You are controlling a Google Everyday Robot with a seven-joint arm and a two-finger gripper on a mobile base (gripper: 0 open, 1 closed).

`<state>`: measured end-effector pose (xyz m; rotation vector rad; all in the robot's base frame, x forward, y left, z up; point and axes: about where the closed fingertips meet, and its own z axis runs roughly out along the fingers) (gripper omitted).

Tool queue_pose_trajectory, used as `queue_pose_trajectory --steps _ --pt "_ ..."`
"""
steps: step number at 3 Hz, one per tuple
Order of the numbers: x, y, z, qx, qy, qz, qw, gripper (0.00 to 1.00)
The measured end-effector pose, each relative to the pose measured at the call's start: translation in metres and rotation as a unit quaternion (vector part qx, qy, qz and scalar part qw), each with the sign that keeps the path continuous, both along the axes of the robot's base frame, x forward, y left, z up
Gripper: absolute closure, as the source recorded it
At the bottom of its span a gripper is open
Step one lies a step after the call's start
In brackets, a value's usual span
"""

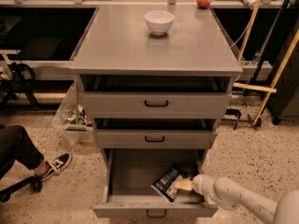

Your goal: Place blue chip bag into bottom drawer

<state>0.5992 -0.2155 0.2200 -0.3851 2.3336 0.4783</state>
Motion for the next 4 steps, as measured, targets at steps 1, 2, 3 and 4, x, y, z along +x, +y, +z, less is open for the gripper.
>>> queue_pose_trajectory --steps 1,2,3,4 --pt "0.000 0.000 0.000 0.000 0.000 0.000 1.0000 0.00" --pt "-0.012 0.001 0.019 -0.012 -0.004 -0.008 0.9999 0.00" --pt "-0.036 0.002 0.057 -0.037 -0.012 -0.025 0.9989 0.00" --pt "-0.064 0.003 0.100 -0.065 -0.021 -0.045 0.9967 0.00"
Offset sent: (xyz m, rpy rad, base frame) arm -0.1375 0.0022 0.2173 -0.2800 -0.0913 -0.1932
